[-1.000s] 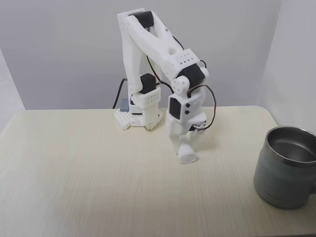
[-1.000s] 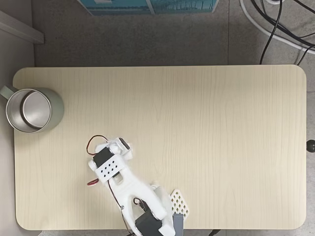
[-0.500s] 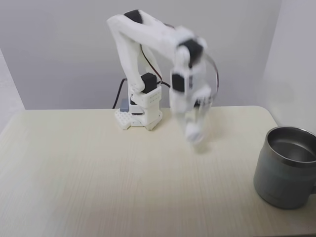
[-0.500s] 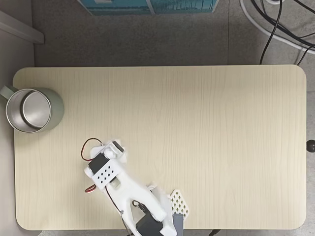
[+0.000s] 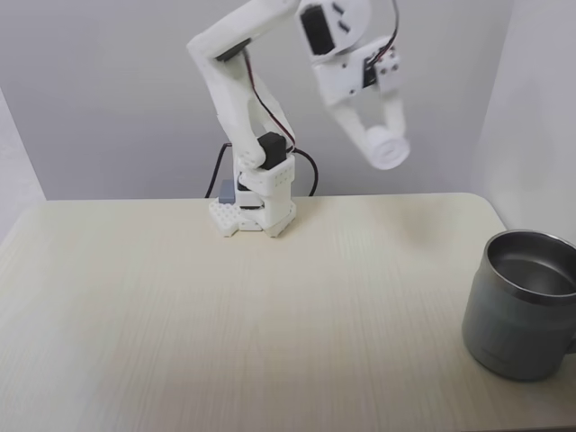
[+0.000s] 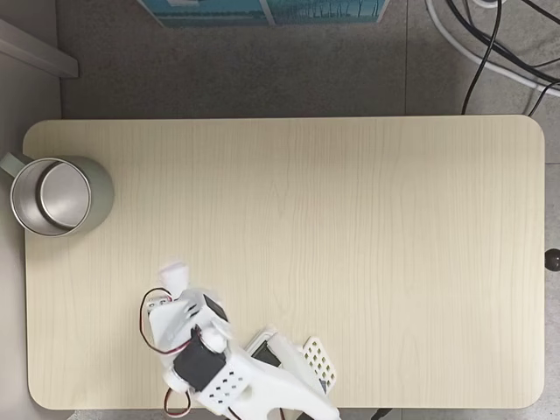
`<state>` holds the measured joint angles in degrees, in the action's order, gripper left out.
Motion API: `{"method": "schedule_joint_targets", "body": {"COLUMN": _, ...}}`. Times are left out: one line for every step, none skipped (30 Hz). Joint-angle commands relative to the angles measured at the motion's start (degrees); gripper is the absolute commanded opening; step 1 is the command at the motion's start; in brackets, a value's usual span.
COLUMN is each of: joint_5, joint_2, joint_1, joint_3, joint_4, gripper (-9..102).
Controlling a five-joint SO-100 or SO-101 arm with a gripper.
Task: Grasp a dressing and put it in the cup.
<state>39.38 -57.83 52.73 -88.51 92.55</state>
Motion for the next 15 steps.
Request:
{"method": "schedule_joint_targets", "body": {"joint_5": -5.89, "joint_2": -6.24, "joint_1": 1.05, "joint_3": -7.29, "joint_4": -3.78, "gripper": 0}}
{"method": "schedule_joint_targets", "body": {"joint_5": -8.35, "joint_2": -8.44, "joint_1": 1.05, "joint_3": -8.96, "joint_4": -5.19, "gripper": 0}}
{"method": "schedule_joint_targets", "body": {"joint_5": -10.55, "joint_2": -10.63, "joint_1": 0.97, "joint_3": -10.72, "joint_4": -6.24, "gripper": 0}}
{"method": "schedule_joint_targets", "body": {"joint_5": -13.01, "joint_2": -13.01, "joint_1": 0.70, "joint_3": -12.66, "joint_4": -7.29, "gripper": 0}}
{"method": "schedule_joint_targets", "body": {"joint_5": -15.47, "joint_2": -15.21, "joint_1": 0.35, "joint_3": -14.41, "joint_4": -8.26, "gripper": 0}}
{"method": "schedule_joint_targets", "body": {"joint_5": -17.49, "joint_2": -17.40, "joint_1": 0.18, "joint_3": -16.08, "joint_4": -9.14, "gripper": 0}}
{"method": "schedule_joint_targets", "body": {"joint_5": -19.60, "joint_2": -19.34, "joint_1": 0.09, "joint_3": -17.58, "joint_4": -10.11, "gripper": 0}}
{"method": "schedule_joint_targets", "body": {"joint_5": -21.45, "joint_2": -21.09, "joint_1": 0.09, "joint_3": -18.72, "joint_4": -11.34, "gripper": 0}}
{"method": "schedule_joint_targets", "body": {"joint_5": -23.38, "joint_2": -22.41, "joint_1": 0.09, "joint_3": -19.60, "joint_4": -12.74, "gripper": 0}}
{"method": "schedule_joint_targets", "body": {"joint_5": -25.31, "joint_2": -23.82, "joint_1": 0.00, "joint_3": -20.57, "joint_4": -13.89, "gripper": 0}}
{"method": "schedule_joint_targets", "body": {"joint_5": -27.25, "joint_2": -25.49, "joint_1": 0.00, "joint_3": -22.15, "joint_4": -14.77, "gripper": 0}}
{"method": "schedule_joint_targets", "body": {"joint_5": -29.18, "joint_2": -27.51, "joint_1": 0.00, "joint_3": -24.17, "joint_4": -15.12, "gripper": 0}}
{"method": "schedule_joint_targets", "body": {"joint_5": -30.94, "joint_2": -29.88, "joint_1": 0.00, "joint_3": -26.72, "joint_4": -15.21, "gripper": 0}}
{"method": "schedule_joint_targets", "body": {"joint_5": -32.34, "joint_2": -32.34, "joint_1": 0.09, "joint_3": -29.09, "joint_4": -15.21, "gripper": 0}}
{"method": "schedule_joint_targets", "body": {"joint_5": -33.49, "joint_2": -34.63, "joint_1": 0.18, "joint_3": -31.29, "joint_4": -15.21, "gripper": 0}}
